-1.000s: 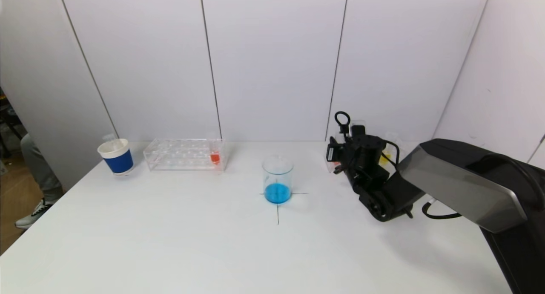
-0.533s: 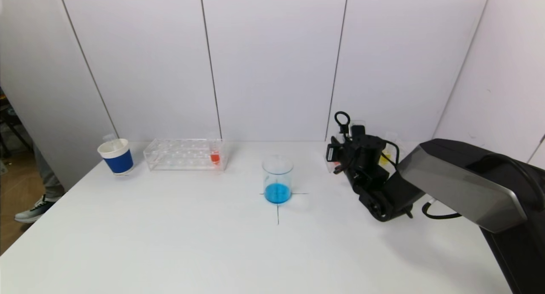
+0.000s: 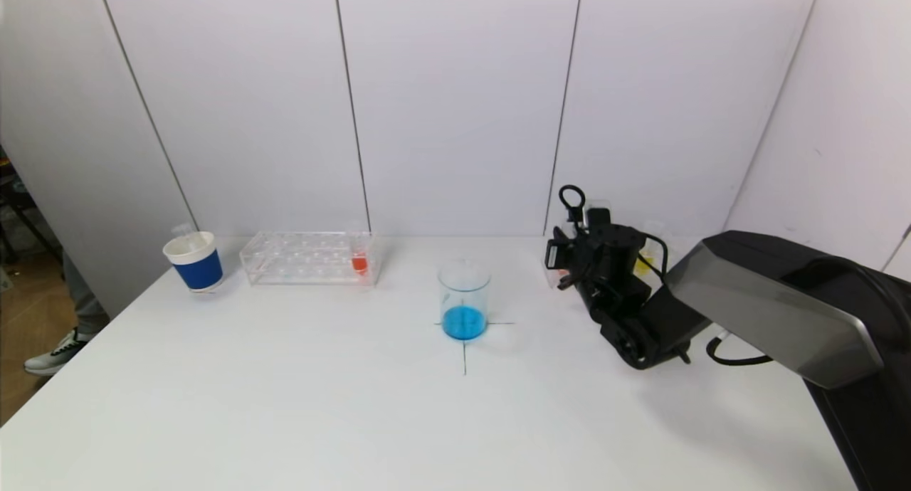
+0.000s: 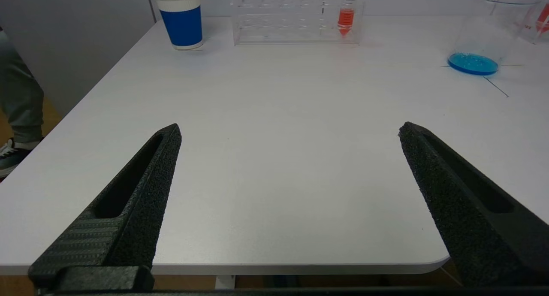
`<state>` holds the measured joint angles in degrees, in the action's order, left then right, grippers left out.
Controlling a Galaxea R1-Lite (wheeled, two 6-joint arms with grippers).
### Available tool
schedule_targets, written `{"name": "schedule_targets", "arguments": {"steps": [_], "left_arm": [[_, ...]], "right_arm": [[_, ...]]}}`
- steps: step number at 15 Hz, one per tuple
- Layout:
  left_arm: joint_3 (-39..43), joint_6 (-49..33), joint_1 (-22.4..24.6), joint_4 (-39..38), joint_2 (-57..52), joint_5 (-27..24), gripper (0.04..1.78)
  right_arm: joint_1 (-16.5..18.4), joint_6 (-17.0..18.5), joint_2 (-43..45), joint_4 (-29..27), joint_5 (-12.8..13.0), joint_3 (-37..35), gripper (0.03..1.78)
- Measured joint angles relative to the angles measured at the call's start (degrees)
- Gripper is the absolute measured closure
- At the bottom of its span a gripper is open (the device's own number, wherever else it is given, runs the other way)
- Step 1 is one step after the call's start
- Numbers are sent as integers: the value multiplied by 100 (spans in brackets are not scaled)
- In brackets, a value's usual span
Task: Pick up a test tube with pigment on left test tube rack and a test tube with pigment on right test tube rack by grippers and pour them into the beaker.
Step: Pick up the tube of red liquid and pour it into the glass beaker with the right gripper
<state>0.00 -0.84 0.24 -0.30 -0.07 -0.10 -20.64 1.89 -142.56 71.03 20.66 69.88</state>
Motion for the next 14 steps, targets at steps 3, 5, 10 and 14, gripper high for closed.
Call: {"name": "schedule_targets", "arguments": {"steps": [3, 5, 10, 14], "left_arm": [[0, -1, 0, 0, 0, 0, 5], [0, -1, -2, 0, 0, 0, 5], [0, 0, 0, -2, 0, 0, 5], [0, -1, 0, 0, 0, 0, 5]], "right_arm": [[0, -79, 79, -30, 4, -12, 132], [-5, -101, 199, -191, 2, -22, 132], [-2, -162, 650, -624, -11, 7, 132], [-33, -230, 1045, -1230, 0, 148, 132]]}}
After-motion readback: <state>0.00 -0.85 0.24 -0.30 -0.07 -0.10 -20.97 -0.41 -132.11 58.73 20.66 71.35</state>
